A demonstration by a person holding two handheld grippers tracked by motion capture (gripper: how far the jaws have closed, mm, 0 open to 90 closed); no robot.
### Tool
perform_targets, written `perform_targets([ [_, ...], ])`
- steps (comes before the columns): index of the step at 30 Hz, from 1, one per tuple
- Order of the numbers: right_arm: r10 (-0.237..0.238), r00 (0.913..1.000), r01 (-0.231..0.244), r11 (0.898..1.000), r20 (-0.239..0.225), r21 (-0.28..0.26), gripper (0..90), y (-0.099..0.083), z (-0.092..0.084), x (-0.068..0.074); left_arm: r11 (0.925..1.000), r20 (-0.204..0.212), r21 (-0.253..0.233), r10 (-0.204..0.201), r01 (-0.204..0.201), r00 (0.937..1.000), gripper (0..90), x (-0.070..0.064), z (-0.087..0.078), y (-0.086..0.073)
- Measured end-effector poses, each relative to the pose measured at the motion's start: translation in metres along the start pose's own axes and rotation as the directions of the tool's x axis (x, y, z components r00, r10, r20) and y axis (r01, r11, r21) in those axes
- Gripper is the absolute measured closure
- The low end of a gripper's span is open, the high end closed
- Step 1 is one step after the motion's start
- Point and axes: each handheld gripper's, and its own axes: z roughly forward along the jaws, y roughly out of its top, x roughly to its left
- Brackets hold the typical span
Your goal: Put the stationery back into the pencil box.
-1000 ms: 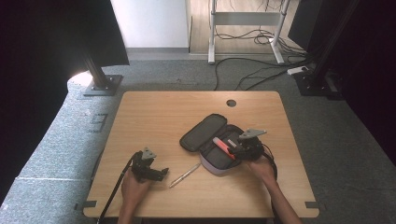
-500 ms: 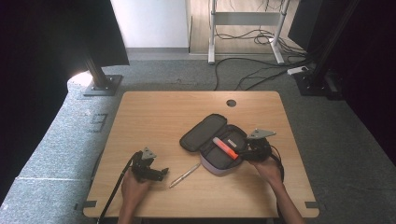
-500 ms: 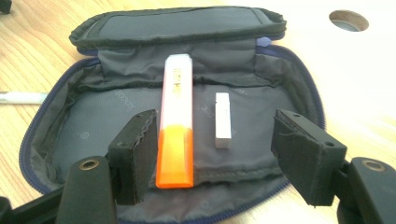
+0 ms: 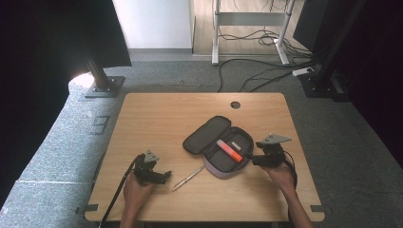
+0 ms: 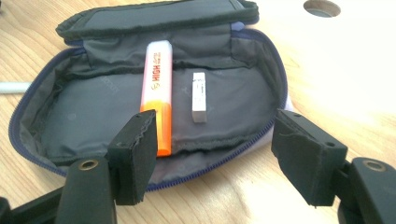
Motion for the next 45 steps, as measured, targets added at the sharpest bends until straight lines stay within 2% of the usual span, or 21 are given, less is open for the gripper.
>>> perform_targets([
  [15,0.009,0.9999,-0.009,1.0,0.012,0.016,30.2,-0.019,-0.005,-0.003,1.0,0.004,-0.001,0.004,-0.004,1.0,0.0,0.0,0.0,0.0],
  [33,0.051,0.9983,-0.051,0.998,0.027,0.027,29.9,-0.043,-0.007,-0.012,0.9998,0.011,-0.008,0.02,-0.019,0.9997,3.9,-0.003,-0.002,0.0],
  [45,0.064,0.9976,-0.065,0.996,0.026,0.061,29.3,-0.058,-0.004,-0.016,0.9994,0.005,-0.015,0.032,-0.032,0.9995,5.6,-0.006,-0.002,0.0],
])
